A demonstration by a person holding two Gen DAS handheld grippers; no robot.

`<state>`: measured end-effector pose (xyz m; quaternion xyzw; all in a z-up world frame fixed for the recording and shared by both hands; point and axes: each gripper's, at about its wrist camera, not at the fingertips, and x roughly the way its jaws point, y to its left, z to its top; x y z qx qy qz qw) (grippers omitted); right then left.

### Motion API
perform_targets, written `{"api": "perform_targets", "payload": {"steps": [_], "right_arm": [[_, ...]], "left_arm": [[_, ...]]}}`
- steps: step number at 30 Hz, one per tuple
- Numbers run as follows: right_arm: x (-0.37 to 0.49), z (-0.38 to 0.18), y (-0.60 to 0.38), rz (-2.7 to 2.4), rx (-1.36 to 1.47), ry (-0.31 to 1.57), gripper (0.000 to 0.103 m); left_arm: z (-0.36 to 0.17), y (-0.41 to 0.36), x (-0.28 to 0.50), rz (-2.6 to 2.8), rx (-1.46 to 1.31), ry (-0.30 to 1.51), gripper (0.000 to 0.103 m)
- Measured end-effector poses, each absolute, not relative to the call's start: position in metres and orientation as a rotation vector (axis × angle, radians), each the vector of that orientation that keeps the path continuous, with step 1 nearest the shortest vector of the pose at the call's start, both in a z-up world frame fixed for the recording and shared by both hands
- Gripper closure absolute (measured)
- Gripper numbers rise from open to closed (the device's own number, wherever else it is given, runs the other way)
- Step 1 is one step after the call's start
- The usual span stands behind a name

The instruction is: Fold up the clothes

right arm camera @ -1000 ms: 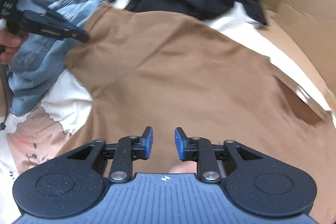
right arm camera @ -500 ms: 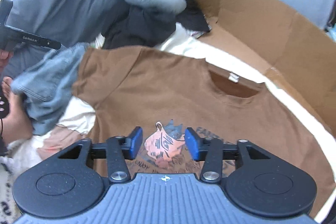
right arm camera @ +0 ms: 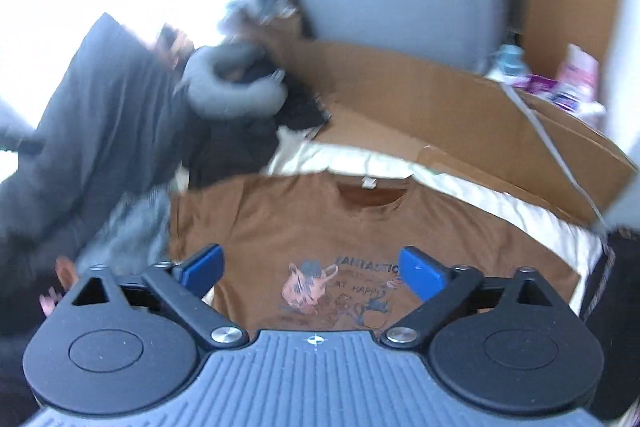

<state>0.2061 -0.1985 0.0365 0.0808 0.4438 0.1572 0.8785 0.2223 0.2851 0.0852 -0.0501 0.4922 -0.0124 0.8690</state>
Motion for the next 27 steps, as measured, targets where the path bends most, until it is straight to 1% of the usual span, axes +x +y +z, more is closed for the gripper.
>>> {"api": "perform_targets", "payload": {"steps": [3, 6, 12, 17, 21, 27], "right_arm": [[0.190, 0.063, -0.214, 0.247, 0.280, 0.879, 0.000], [0.173, 0.077, -0.223, 0.275, 0.384, 0.889, 0.000], [0.149, 0.088, -0.231, 0.276, 0.448, 0.876, 0.000], [0.141, 0.101, -0.239, 0.252, 0.423, 0.873, 0.000], [0.134, 0.112, -0.246, 0.233, 0.404, 0.870, 0.000], [0.118, 0.119, -0.263, 0.192, 0.404, 0.879, 0.000]], "left_arm": [[0.123, 0.280, 0.199, 0.021, -0.130, 1.022, 0.001], [0.157, 0.268, 0.180, 0.030, -0.129, 1.009, 0.001], [0.196, 0.250, 0.166, 0.011, -0.121, 0.966, 0.000], [0.203, 0.242, 0.163, -0.025, -0.136, 0.946, 0.000], [0.195, 0.237, 0.169, -0.066, -0.140, 0.936, 0.001], [0.166, 0.223, 0.181, -0.192, -0.144, 0.946, 0.001]]}}
